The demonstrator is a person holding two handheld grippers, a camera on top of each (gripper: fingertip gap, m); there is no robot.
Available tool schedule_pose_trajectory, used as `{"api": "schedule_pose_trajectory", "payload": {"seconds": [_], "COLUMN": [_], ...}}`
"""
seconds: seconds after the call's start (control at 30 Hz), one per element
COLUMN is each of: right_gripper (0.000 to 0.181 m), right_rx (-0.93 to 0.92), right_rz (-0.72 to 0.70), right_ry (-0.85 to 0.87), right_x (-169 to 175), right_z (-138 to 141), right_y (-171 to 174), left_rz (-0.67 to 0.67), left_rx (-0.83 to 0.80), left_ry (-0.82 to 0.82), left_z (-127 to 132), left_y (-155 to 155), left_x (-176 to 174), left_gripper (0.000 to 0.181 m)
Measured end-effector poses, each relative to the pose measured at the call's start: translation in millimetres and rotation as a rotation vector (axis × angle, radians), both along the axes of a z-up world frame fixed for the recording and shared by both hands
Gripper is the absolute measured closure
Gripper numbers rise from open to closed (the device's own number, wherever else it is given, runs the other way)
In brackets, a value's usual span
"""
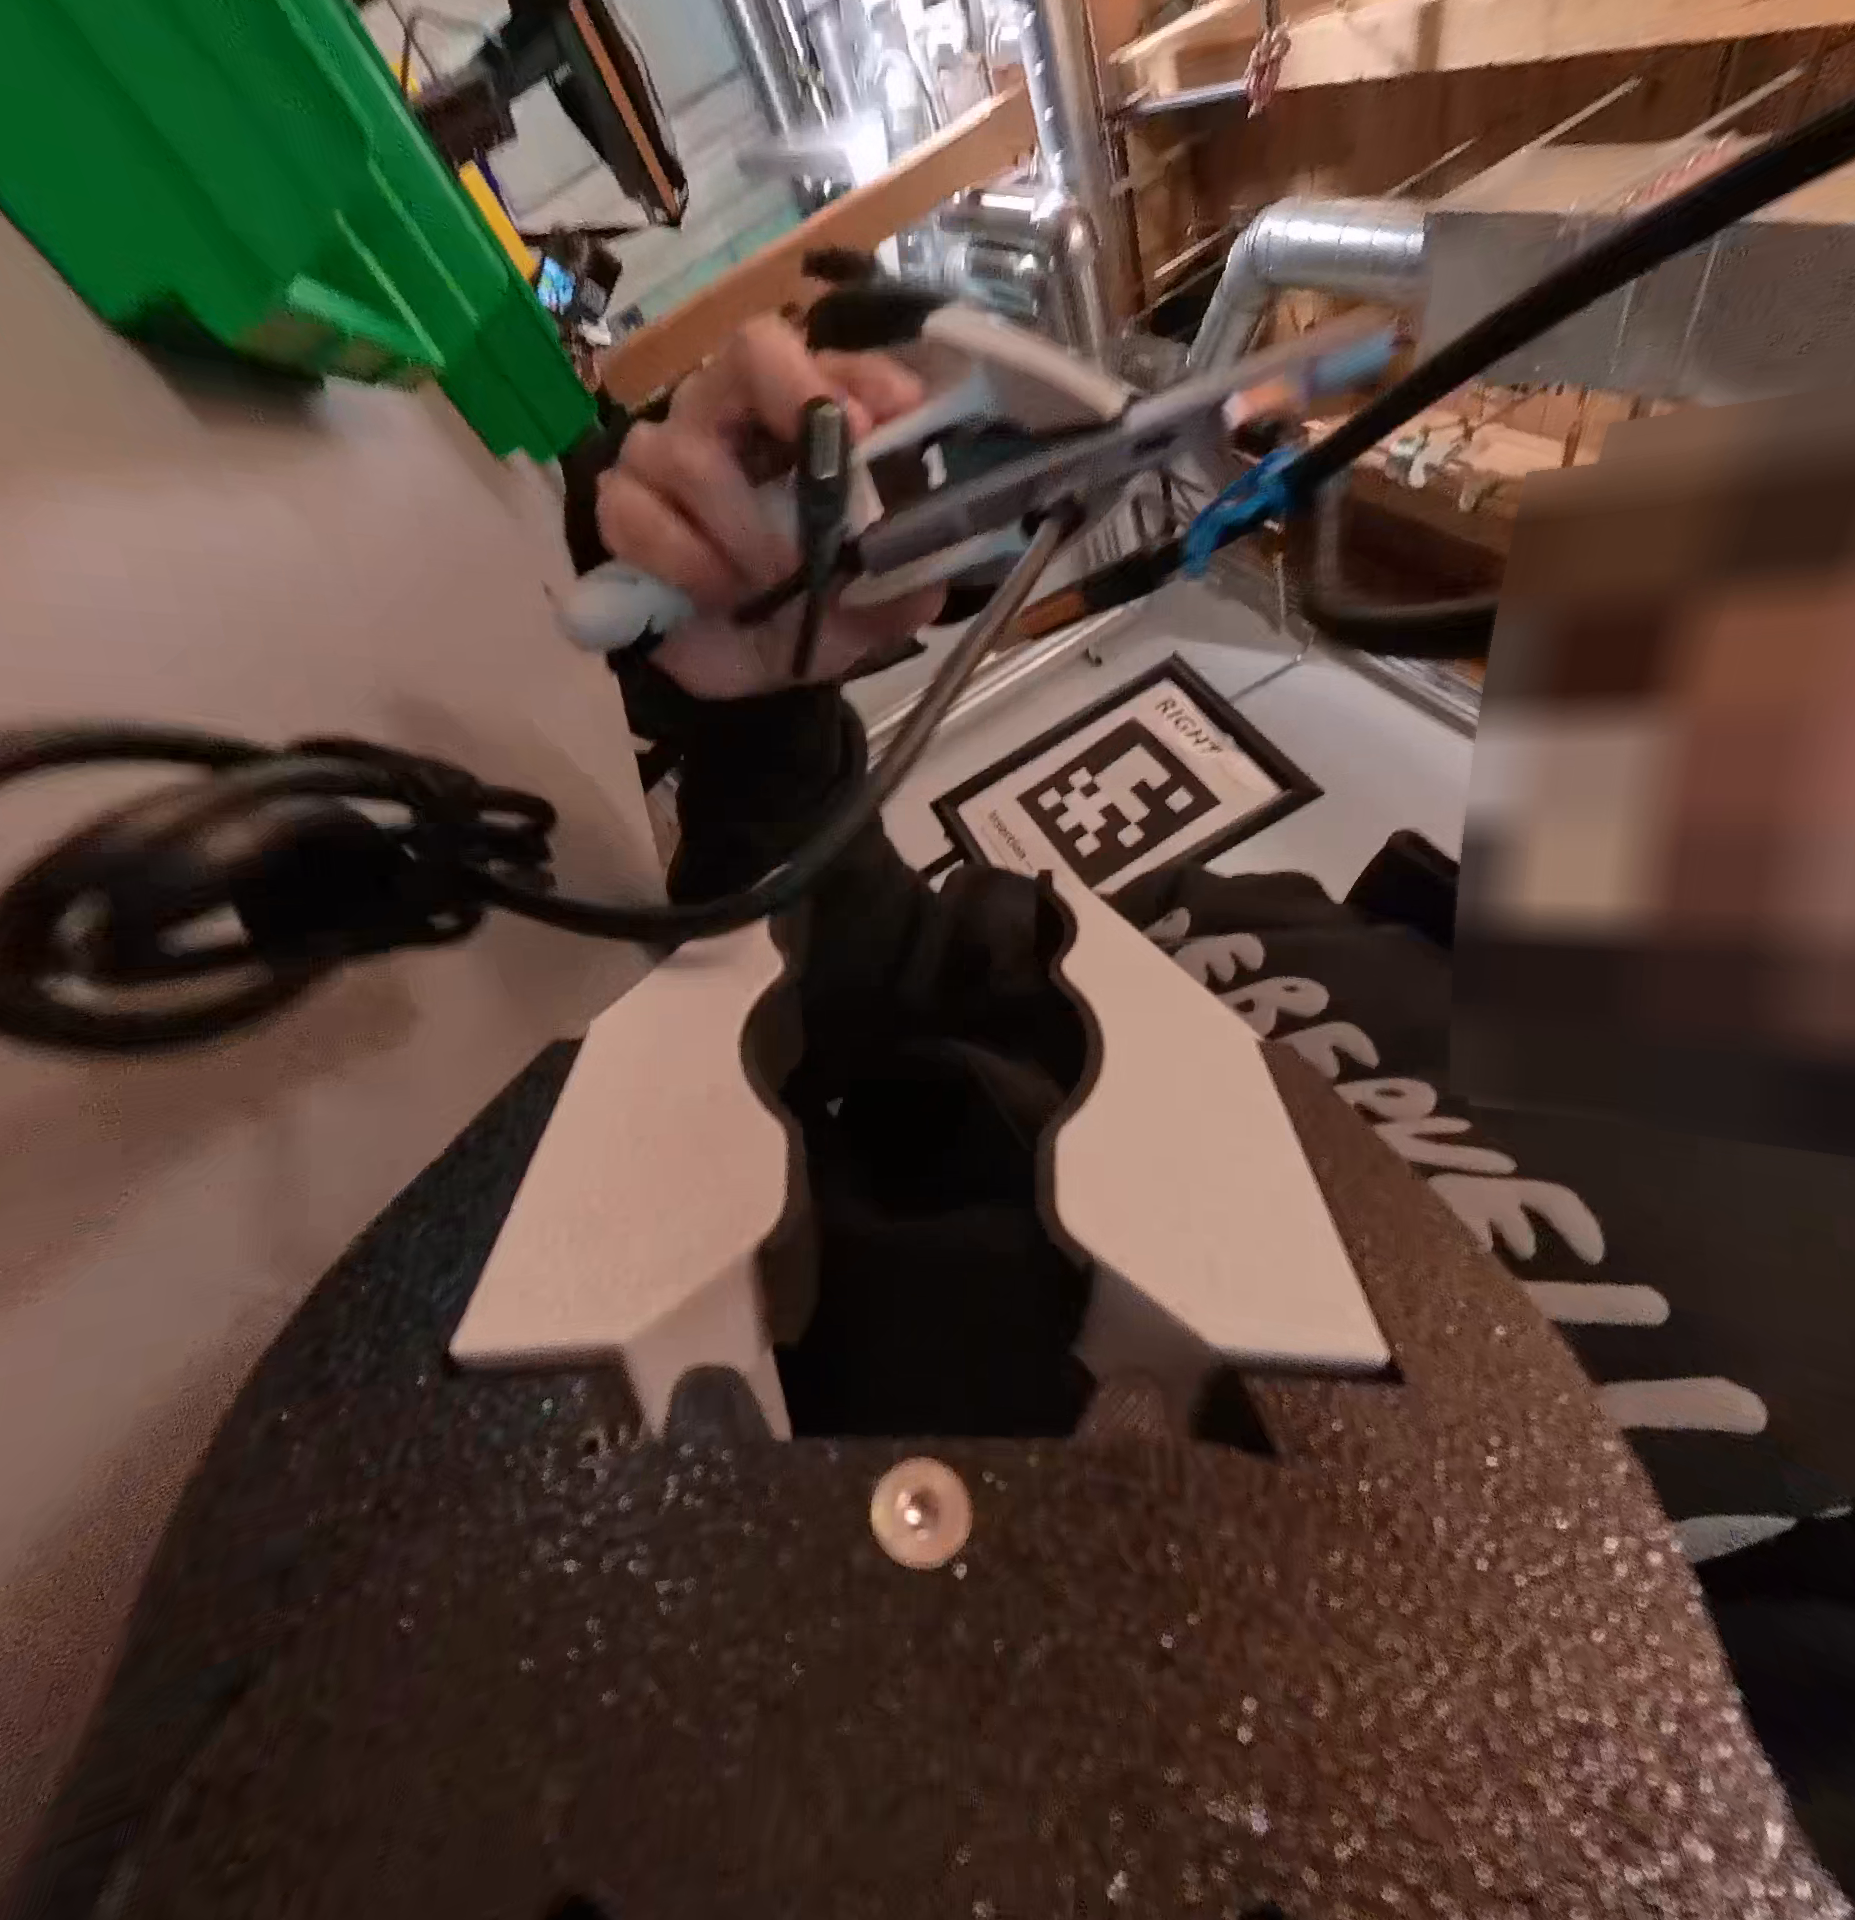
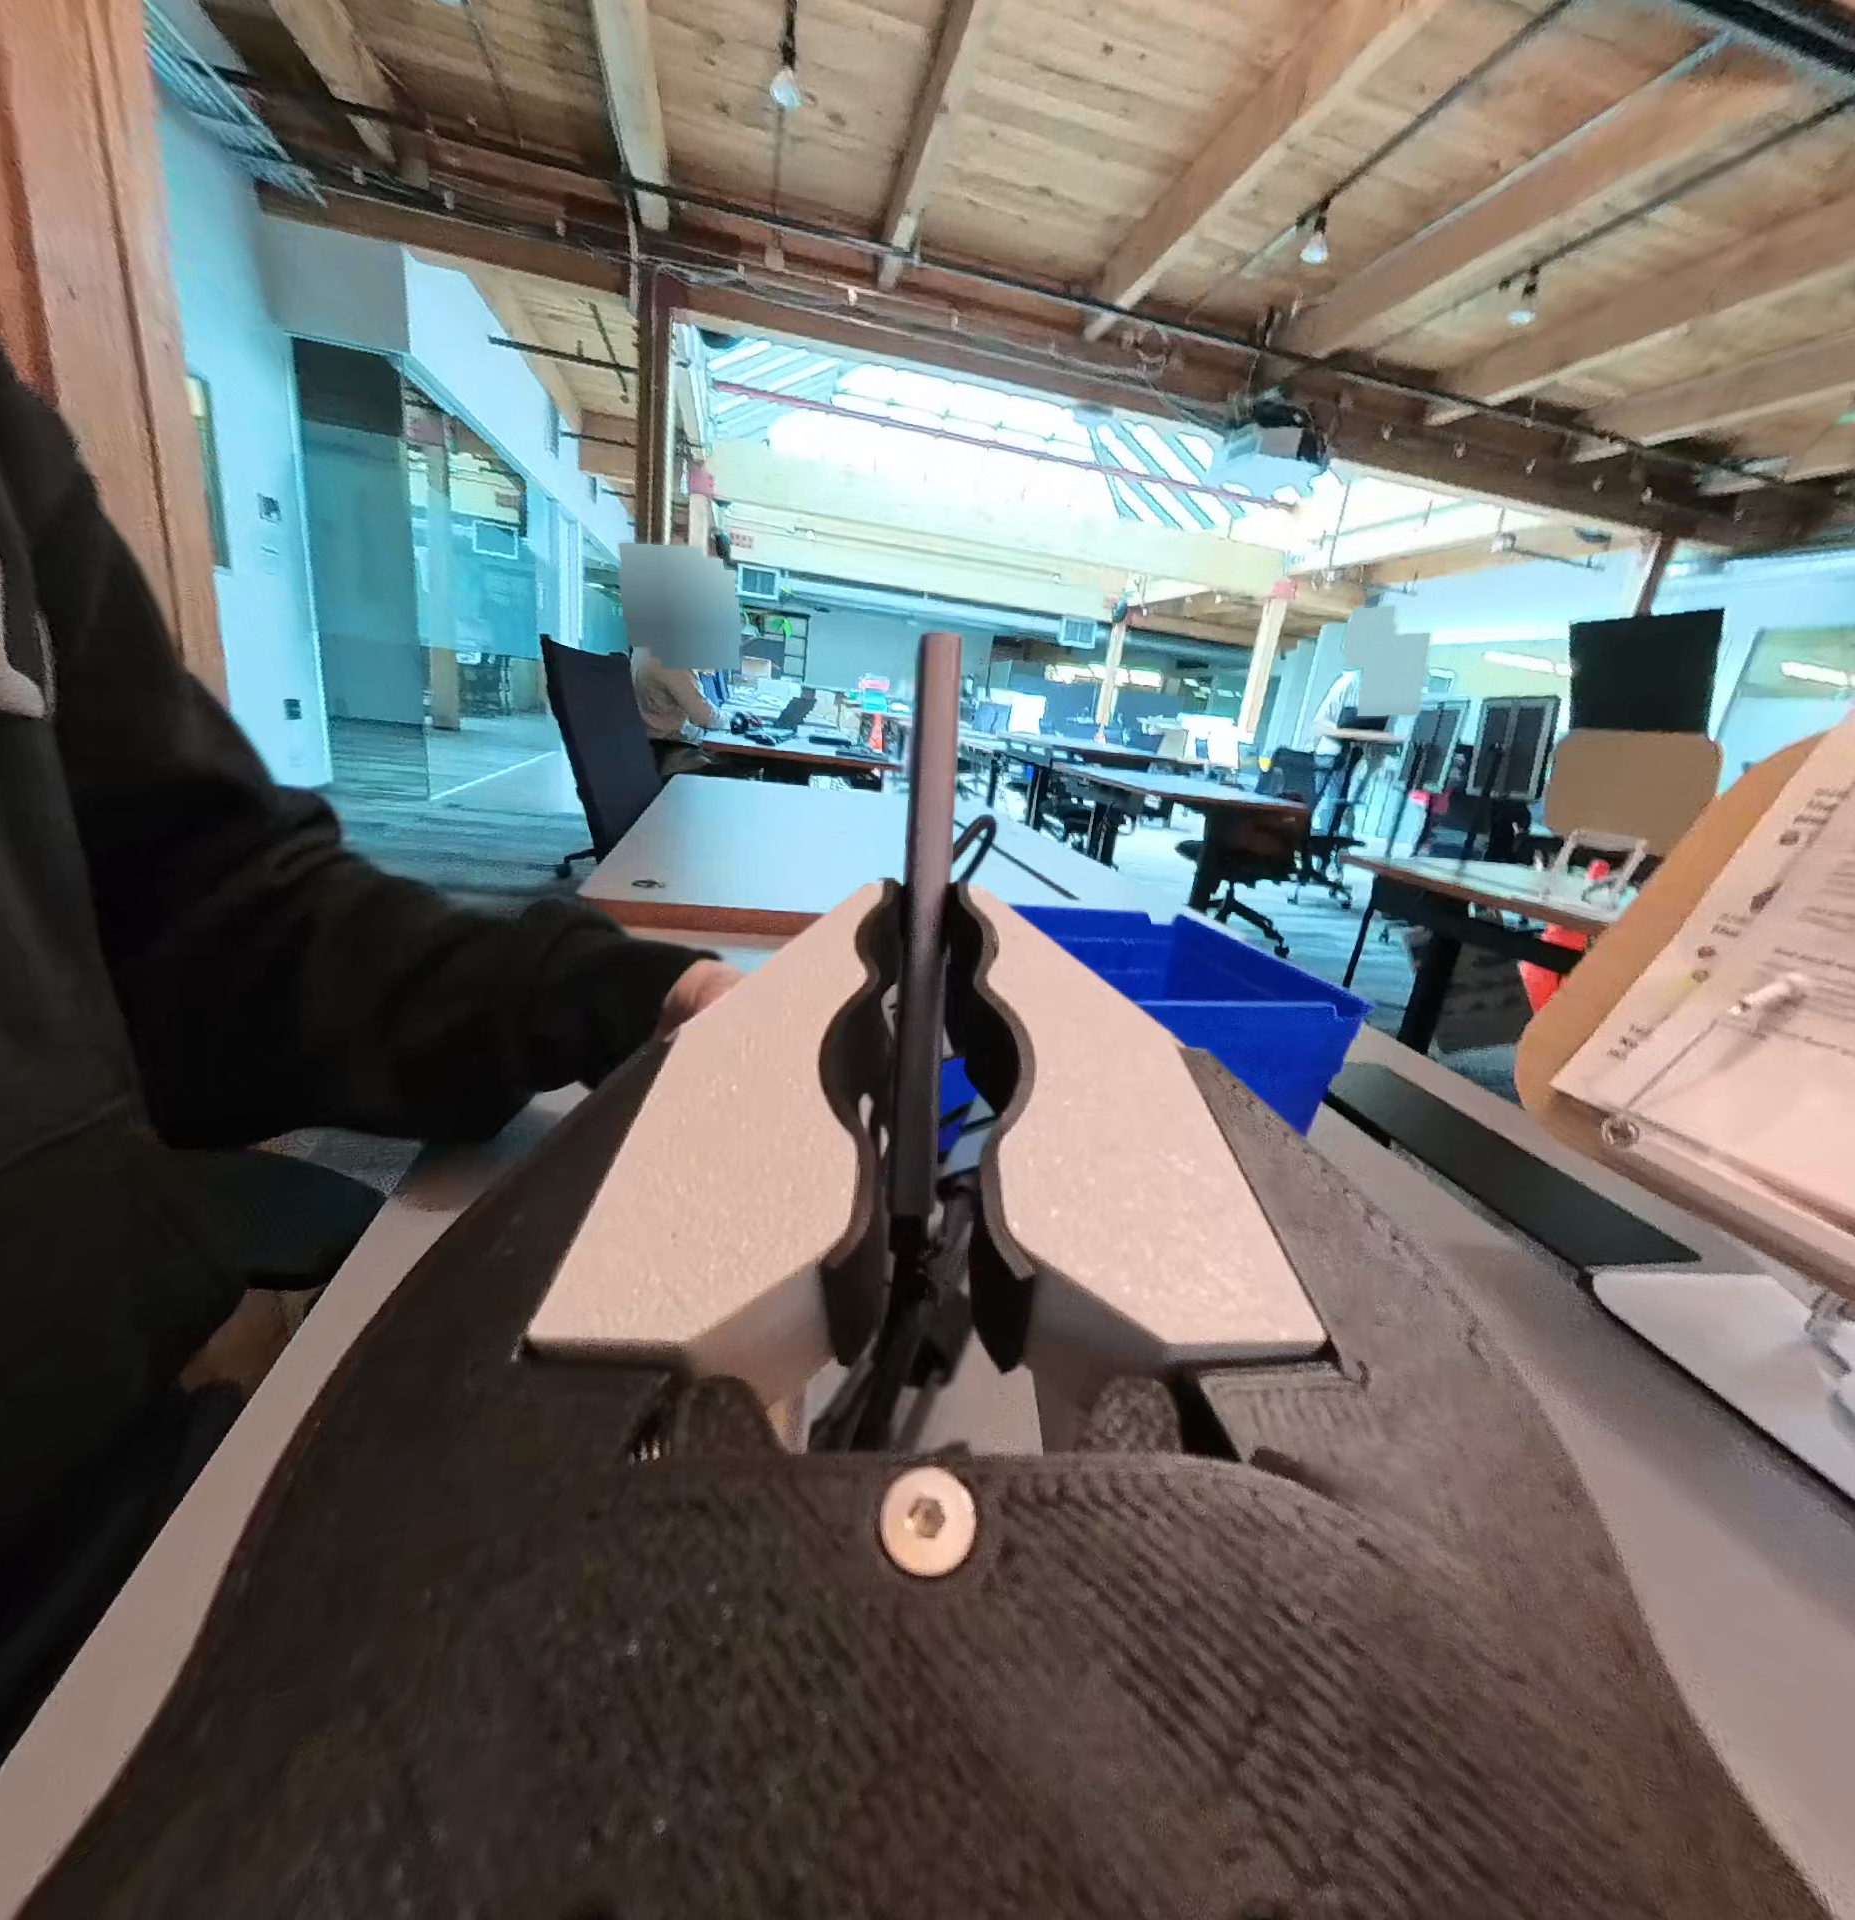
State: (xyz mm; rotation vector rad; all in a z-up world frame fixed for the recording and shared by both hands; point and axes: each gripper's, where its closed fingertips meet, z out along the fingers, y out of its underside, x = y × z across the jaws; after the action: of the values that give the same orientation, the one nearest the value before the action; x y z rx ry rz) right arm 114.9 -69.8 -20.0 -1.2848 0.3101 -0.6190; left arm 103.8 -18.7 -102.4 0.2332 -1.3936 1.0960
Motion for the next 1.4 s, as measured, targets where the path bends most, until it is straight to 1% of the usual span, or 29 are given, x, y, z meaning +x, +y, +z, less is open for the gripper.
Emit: {"api": "schedule_pose_trajectory", "payload": {"seconds": [0.03,0.07,0.17,0.23,0.27,0.33,0.37,0.4,0.47,0.53,0.6,0.63,0.73,0.77,0.87,0.9,0.97,1.0,1.07,1.1,1.13,1.2,1.23,1.27,1.33,1.4], "right_gripper": [0.175,0.175,0.174,0.174,0.174,0.174,0.174,0.174,0.174,0.174,0.174,0.174,0.174,0.174,0.174,0.172,0.169,0.162,0.143,0.137,0.138,0.126,0.133,0.137,0.14,0.143], "right_rx": [0.004,0.007,0.059,0.128,0.17,0.213,0.205,0.186,0.156,0.112,0.057,0.026,-0.04,-0.062,-0.158,-0.19,-0.282,-0.335,-0.459,-0.511,-0.553,-0.619,-0.621,-0.615,-0.629,-0.651], "right_rz": [-0.021,-0.052,-0.164,-0.193,-0.209,-0.178,-0.172,-0.149,-0.092,-0.009,0.038,0.05,0.038,0.034,-0.032,-0.08,-0.248,-0.327,-0.455,-0.513,-0.549,-0.564,-0.577,-0.564,-0.512,-0.491], "right_ry": [0.027,0.064,0.192,0.286,0.341,0.426,0.448,0.473,0.52,0.542,0.522,0.513,0.485,0.471,0.402,0.349,0.21,0.133,0.006,-0.04,-0.074,-0.105,-0.123,-0.136,-0.137,-0.158], "right_x": [3,7,20,24,27,29,30,30,27,20,13,10,7,5,4,6,12,13,16,18,20,23,25,25,25,25], "right_z": [-1,-3,-8,-10,-13,-19,-24,-30,-37,-40,-38,-38,-38,-38,-42,-40,-36,-33,-32,-32,-34,-42,-41,-40,-43,-45], "right_y": [-1,-4,-25,-37,-42,-43,-42,-39,-31,-18,-7,-2,4,4,-1,-5,-18,-23,-30,-33,-33,-30,-29,-26,-21,-17], "left_rz": [-0.005,0.017,0.176,0.349,0.452,0.613,0.651,0.649,0.539,0.395,0.308,0.258,0.091,0.051,0.03,0.05,0.13,0.163,0.229,0.242,0.244,0.257,0.241,0.23,0.224,0.229], "left_rx": [-0.003,-0.017,-0.045,0.002,0.009,-0.04,-0.075,-0.109,-0.162,-0.18,-0.185,-0.185,-0.148,-0.131,-0.116,-0.103,-0.033,0.003,0.061,0.07,0.076,0.099,0.102,0.107,0.116,0.126], "left_ry": [-0.016,-0.055,-0.276,-0.511,-0.646,-0.914,-1.038,-1.149,-1.318,-1.421,-1.465,-1.456,-1.366,-1.346,-1.279,-1.239,-1.137,-1.058,-0.853,-0.741,-0.641,-0.508,-0.472,-0.431,-0.361,-0.309], "left_z": [-6,-8,-4,-2,5,30,43,54,63,64,65,65,55,51,47,48,48,49,53,55,56,54,51,49,45,43], "left_y": [1,2,8,8,7,7,5,2,-6,-15,-28,-33,-41,-43,-46,-47,-52,-52,-52,-51,-49,-48,-47,-47,-46,-44], "left_x": [-3,-1,19,46,61,79,82,80,68,57,51,46,29,25,20,20,29,35,47,50,52,56,54,52,52,53], "left_gripper": [0.142,0.147,0.153,0.151,0.148,0.142,0.138,0.135,0.131,0.132,0.134,0.144,0.164,0.166,0.175,0.176,0.175,0.175,0.176,0.175,0.175,0.175,0.175,0.176,0.175,0.175]}}
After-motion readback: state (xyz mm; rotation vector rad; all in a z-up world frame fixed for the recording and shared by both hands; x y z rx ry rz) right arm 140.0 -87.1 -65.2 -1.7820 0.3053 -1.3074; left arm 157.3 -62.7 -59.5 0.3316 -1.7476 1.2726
